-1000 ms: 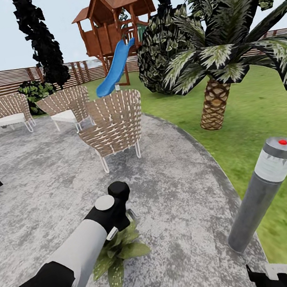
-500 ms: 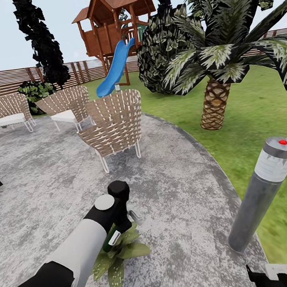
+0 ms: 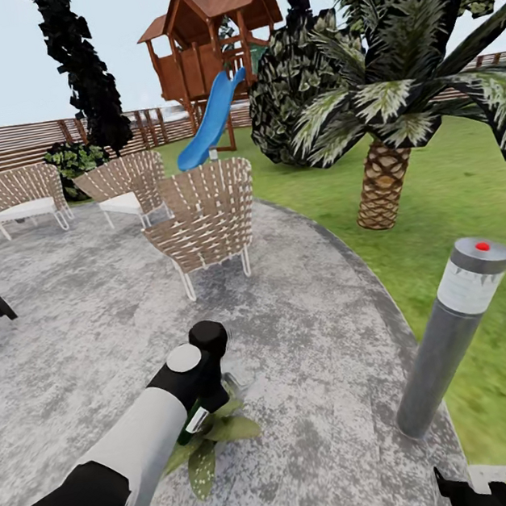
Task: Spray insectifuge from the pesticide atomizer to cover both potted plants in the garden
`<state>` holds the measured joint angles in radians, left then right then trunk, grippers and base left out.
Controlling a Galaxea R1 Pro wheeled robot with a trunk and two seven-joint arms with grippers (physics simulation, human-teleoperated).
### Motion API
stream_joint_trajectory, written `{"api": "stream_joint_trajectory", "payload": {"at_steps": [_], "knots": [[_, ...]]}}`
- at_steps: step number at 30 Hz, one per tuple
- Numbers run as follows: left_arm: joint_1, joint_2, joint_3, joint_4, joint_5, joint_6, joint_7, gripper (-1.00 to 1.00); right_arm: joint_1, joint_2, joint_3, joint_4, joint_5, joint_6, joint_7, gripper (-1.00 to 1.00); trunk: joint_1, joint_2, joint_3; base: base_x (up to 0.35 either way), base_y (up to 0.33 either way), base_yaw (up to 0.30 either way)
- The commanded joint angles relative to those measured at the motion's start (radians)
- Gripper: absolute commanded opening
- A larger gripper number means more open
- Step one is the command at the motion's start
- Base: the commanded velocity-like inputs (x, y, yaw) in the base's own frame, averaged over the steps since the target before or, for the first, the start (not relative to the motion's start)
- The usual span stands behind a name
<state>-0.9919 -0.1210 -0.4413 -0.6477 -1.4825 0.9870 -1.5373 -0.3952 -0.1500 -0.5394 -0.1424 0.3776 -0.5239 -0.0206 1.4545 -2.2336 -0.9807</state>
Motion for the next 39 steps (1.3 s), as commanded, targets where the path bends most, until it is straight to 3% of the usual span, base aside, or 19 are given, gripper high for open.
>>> {"api": "stream_joint_trajectory", "payload": {"at_steps": [1, 7, 24, 39], "knots": [[0.004, 0.002, 0.001, 0.002, -0.007, 0.012, 0.007, -1.00, -0.001, 0.000, -0.007, 0.001, 0.011, -0.004, -0.002, 1.00, 0.000, 0.000, -0.001, -0.001, -0.001, 0.266], [0.019, 0.003, 0.009, 0.009, -0.007, 0.015, 0.034, -1.00, -0.001, 0.000, -0.007, 0.001, 0.011, -0.004, -0.002, 1.00, 0.000, 0.000, -0.001, 0.000, 0.000, 0.236], [0.019, -0.005, 0.008, 0.008, -0.007, 0.016, 0.035, -1.00, -0.001, 0.000, -0.007, 0.001, 0.011, -0.004, -0.002, 1.00, 0.000, 0.000, -0.001, 0.000, -0.078, 0.014], [0.040, -0.005, 0.003, 0.010, -0.006, 0.018, 0.032, -1.00, -0.001, 0.000, -0.008, 0.001, 0.011, -0.004, -0.002, 1.00, 0.000, 0.000, -0.001, -0.009, -0.017, 0.189]]}}
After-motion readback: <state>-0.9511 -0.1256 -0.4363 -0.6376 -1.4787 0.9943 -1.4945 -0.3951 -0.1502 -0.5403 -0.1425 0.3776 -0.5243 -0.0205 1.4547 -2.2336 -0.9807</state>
